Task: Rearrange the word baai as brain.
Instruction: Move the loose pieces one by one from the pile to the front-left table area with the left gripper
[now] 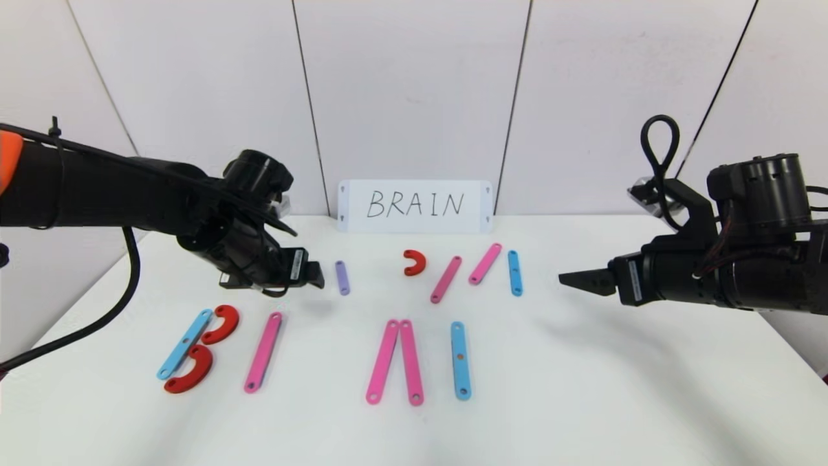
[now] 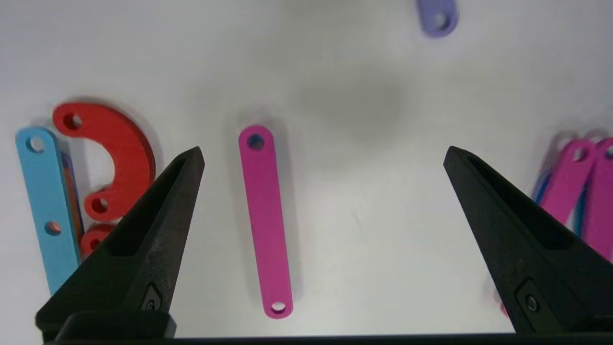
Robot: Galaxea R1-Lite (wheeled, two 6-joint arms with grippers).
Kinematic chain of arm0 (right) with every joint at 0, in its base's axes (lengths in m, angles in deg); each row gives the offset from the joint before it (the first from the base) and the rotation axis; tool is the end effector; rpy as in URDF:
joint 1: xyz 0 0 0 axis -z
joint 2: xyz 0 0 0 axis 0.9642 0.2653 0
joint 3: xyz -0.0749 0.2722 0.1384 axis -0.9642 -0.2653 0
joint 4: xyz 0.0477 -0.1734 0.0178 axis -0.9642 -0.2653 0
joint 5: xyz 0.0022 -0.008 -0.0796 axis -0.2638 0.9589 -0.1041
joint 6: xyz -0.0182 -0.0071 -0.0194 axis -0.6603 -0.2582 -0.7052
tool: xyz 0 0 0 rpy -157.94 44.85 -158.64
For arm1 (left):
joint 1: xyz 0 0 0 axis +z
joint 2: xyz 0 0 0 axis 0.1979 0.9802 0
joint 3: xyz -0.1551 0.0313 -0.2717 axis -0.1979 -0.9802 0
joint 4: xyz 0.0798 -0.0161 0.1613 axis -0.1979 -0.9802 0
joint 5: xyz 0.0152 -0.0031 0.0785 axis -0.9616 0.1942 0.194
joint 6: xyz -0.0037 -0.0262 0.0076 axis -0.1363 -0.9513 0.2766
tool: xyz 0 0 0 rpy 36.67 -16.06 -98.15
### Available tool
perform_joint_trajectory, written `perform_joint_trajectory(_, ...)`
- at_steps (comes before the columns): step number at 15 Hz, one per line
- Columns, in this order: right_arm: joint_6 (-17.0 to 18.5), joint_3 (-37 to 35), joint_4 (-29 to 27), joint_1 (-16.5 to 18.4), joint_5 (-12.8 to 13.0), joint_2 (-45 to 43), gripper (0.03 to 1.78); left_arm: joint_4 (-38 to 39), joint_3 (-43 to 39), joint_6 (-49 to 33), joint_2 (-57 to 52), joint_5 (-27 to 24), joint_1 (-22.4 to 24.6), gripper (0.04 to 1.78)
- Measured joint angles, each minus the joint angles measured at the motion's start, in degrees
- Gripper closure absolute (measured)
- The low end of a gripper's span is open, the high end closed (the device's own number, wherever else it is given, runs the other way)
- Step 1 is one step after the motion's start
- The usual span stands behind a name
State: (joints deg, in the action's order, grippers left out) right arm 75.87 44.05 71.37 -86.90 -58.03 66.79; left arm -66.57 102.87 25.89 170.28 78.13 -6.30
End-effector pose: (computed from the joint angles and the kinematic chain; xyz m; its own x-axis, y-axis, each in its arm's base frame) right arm 0.2681 0.0648 0.1990 0.7270 0.3918 -0.5639 -0.3939 0.9106 0.1248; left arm 0.3356 -0.1050 0.1931 0.5663 -0.0983 -0.8183 0.0379 0.9949 -0.0934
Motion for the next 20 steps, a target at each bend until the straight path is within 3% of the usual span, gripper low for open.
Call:
perform_joint_trajectory(4, 0.1, 0.0, 0.0, 0.1, 0.5, -0.1, 0.08, -2.3, 10.9, -0.1, 3.1, 0.8, -2.9, 0.07)
perform_joint_trajectory(14, 0.2, -0.2, 0.2, 0.1, 1.5, -0.7, 0.08, -2.4, 28.2, -0.4, 14.9, 5.8, -11.3, 0.07)
perform_joint_trajectory(20, 0.2, -0.6, 0.2, 0.0, 1.5, -1.5, 0.08, 1.5, 31.7, 0.0, 21.0, 8.0, -13.8, 0.07)
